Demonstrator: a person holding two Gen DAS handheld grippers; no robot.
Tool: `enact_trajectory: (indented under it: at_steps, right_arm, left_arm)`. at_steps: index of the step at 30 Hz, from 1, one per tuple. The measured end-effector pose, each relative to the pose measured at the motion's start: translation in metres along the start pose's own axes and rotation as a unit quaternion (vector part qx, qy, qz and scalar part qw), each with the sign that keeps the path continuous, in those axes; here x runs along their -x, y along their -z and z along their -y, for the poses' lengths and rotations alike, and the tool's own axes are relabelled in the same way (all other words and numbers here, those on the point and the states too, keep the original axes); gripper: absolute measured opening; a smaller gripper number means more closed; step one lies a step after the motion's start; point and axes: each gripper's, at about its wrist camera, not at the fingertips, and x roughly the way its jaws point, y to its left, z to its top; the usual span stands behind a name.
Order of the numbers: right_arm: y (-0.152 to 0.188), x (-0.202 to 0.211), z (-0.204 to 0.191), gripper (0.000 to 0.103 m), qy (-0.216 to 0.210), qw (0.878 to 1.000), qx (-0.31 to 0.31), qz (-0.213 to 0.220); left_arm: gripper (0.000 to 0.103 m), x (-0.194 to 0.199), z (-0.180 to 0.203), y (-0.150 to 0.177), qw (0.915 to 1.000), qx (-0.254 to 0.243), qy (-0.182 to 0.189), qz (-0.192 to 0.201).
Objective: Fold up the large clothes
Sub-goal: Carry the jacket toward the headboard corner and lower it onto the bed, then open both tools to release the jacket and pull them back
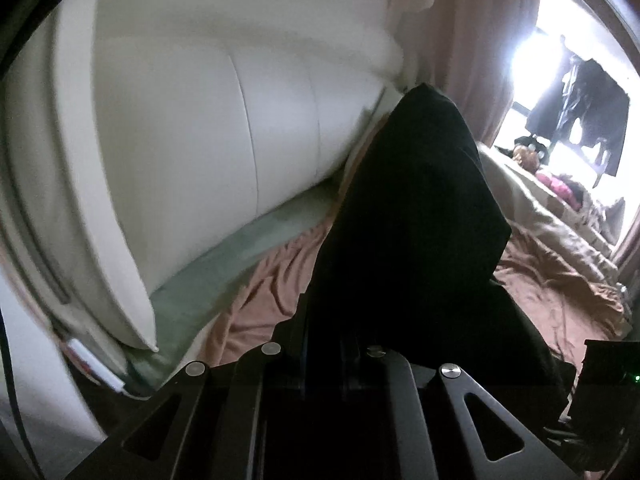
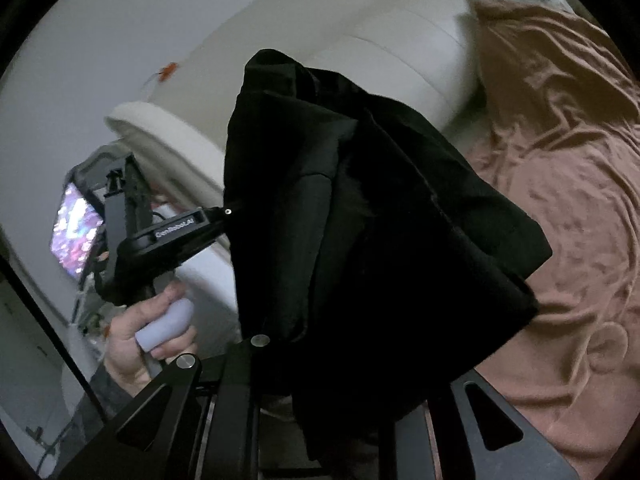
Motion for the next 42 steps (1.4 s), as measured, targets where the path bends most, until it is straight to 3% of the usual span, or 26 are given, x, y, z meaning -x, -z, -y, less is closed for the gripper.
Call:
enact_trajectory:
  at_steps: [6,9,12,15,16,17,23,26,31,36,38,42]
  right_arm:
    - [-0.017,-0.033,0.029,0.013,0.03,0.999,-0.009,-0.013]
    - [-0.017,-0.06,0.055,0.016,0.086,0.995,-0.023,-0.04]
    - [-0.006,-0.094,0.096,0.024,0.171,0.98,-0.054,-0.09]
    - [-0.001,-0.104,0.114,0.045,0.178,0.976,-0.071,-0.1]
    - [0.0,-0.103,0.114,0.058,0.183,0.976,-0.07,-0.094]
    - [0.001,-0.099,0.113,0.064,0.189,0.975,-0.069,-0.089]
    - [-0.004,-0.07,0.108,0.064,0.221,0.97,-0.072,-0.066]
    - [-0.003,-0.056,0.11,0.064,0.234,0.968,-0.06,-0.064]
    - [-0.005,-0.023,0.092,0.064,0.245,0.966,-0.043,-0.064]
    - [-0.01,0.026,0.068,0.065,0.243,0.969,-0.016,-0.048]
    - [-0.009,0.048,0.057,0.087,0.238,0.97,-0.007,-0.041]
    - [0.0,0.087,0.035,0.093,0.241,0.97,0.021,-0.026]
  left_arm:
    - [0.011,-0.06,0.009,-0.002,0.9988,-0.008,-0.036,-0.033]
    - [0.034,-0.076,0.014,0.01,0.9949,-0.032,-0.087,-0.041]
    - [0.035,-0.075,0.008,0.034,0.9966,0.005,-0.065,-0.05]
    - [0.035,-0.065,0.005,0.062,0.9963,0.013,-0.06,-0.06]
    - [0.035,-0.064,0.005,0.069,0.9961,0.007,-0.061,-0.063]
    - [0.036,-0.062,0.005,0.074,0.9957,0.003,-0.063,-0.068]
    - [0.036,-0.048,0.001,0.1,0.9952,0.025,-0.059,-0.074]
    - [0.042,-0.043,0.008,0.106,0.9952,0.03,-0.061,-0.071]
    - [0.073,-0.02,0.025,0.114,0.9976,0.033,-0.047,-0.038]
    - [0.097,0.011,0.051,0.117,0.9987,0.035,-0.037,0.0]
    - [0.103,0.023,0.064,0.118,0.9988,0.03,-0.039,0.009]
    - [0.102,0.048,0.09,0.122,0.999,0.018,-0.03,0.028]
